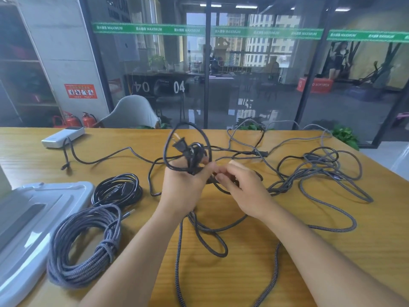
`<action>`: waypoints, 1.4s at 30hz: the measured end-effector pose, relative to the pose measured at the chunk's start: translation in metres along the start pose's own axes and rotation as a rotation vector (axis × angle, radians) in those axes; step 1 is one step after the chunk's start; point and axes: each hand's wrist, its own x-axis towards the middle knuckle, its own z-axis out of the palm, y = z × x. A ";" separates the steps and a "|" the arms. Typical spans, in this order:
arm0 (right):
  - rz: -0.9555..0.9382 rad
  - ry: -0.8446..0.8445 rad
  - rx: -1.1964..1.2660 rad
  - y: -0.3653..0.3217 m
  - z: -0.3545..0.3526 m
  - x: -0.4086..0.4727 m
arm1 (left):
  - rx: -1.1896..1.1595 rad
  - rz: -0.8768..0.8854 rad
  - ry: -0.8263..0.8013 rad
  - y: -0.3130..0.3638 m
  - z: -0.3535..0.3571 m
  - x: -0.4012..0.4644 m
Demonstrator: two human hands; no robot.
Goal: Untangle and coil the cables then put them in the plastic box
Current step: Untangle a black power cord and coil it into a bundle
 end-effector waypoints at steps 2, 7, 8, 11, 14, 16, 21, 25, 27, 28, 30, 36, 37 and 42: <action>0.037 -0.047 -0.028 0.004 0.001 0.001 | -0.050 0.002 0.108 0.004 -0.013 0.005; 0.074 -0.018 -0.064 0.009 0.002 0.003 | -0.248 0.015 0.210 0.012 -0.033 0.012; 0.065 0.001 -0.059 0.009 0.002 0.002 | -0.233 0.007 0.195 0.012 -0.032 0.011; 0.039 0.022 -0.039 0.009 0.002 0.001 | -0.132 0.014 0.094 0.010 -0.021 0.006; -0.008 0.058 -0.023 0.007 0.002 0.001 | -0.050 0.007 -0.049 0.007 -0.004 -0.002; -0.023 0.056 -0.012 0.006 0.003 0.001 | -0.042 -0.029 -0.114 0.005 0.004 -0.006; -0.061 0.072 -0.019 0.003 0.002 -0.001 | 0.020 -0.002 -0.121 0.004 0.008 -0.004; 0.069 -0.022 -0.073 0.007 0.002 0.001 | -0.058 0.012 0.130 0.022 -0.010 0.000; 0.124 -0.058 -0.094 0.013 0.004 0.002 | -0.087 0.027 0.189 0.027 -0.023 0.005; 0.135 -0.054 -0.107 0.015 0.005 0.002 | -0.106 0.023 0.190 0.028 -0.026 0.006; 0.110 -0.048 -0.154 0.013 0.006 0.002 | -0.131 -0.024 0.172 0.026 -0.023 0.006; -0.079 0.041 -0.096 -0.007 0.004 0.001 | -0.066 -0.132 -0.097 0.004 0.009 0.002; -0.106 0.048 -0.105 -0.007 0.005 0.001 | -0.039 -0.133 -0.112 0.000 0.013 0.002; -0.126 0.048 -0.082 -0.002 0.005 -0.003 | 0.036 -0.123 -0.074 0.005 0.013 0.002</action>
